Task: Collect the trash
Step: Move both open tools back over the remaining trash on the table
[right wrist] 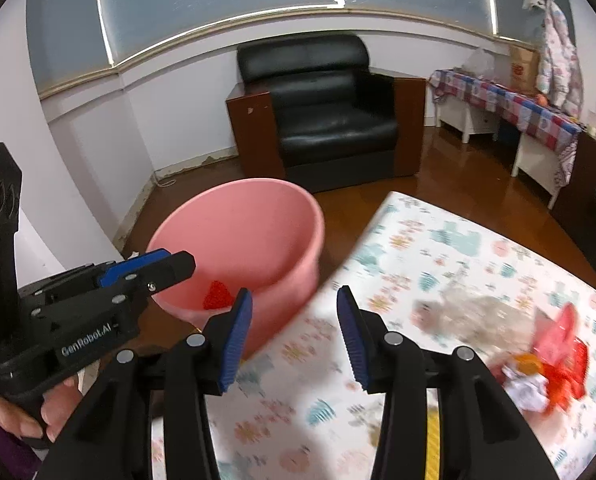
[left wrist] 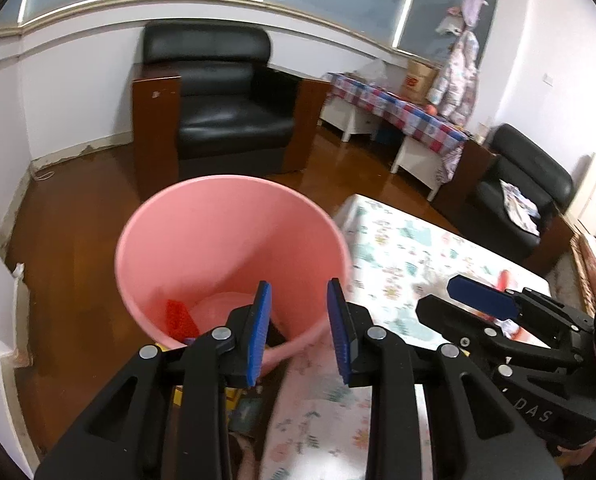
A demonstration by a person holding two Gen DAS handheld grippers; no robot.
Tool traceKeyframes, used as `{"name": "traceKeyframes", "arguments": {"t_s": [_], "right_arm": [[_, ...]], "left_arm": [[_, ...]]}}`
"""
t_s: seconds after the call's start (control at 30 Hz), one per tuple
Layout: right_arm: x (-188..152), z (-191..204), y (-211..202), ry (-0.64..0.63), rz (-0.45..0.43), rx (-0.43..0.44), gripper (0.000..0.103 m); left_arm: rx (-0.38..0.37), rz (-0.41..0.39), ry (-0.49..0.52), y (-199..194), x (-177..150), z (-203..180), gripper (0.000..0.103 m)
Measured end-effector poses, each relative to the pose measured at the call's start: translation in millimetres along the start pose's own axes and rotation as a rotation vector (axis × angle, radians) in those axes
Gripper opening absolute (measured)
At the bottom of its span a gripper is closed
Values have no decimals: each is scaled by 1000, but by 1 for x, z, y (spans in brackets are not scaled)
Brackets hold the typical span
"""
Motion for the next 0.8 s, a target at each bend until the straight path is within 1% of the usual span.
{"name": "traceKeyframes", "arguments": {"t_s": [0.17,0.33,0.43,0.5,0.53,0.63,0.7,0.8], "right_arm": [[-16,-36,-24,45,-9,-45,43],[-42,-82,-49,79,-18,-137,43],[-64,-115,-62,110,-4,-198,44],[-80,-137,-69,133,10,-232,49],[-89,-148,-72,153,22,-247,49],[-111,-174,-78,207,55,-268,49],[-121,-184,-78,229,72,-276,49],[-134,-188,-77,253,95,-260,50]], "left_arm": [[-46,21,52,6,-5,-31,29],[-100,50,117,15,-14,-64,29],[-125,71,134,21,-22,-76,29],[-145,92,145,25,-28,-85,29],[-149,97,151,26,-31,-88,29],[-162,121,168,34,-38,-99,29],[-179,138,172,38,-43,-107,29],[-196,165,190,45,-51,-118,29]]}}
Point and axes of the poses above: each gripper's, at about its wrist camera, not at the fingertips, and y roughly the way its jaws point, z to its left, x to its top, the point moved 10 cm from there along y, roughly the way its jaws point, and after that the axes turned 15 degrees about -x, right-handed, at the moved point
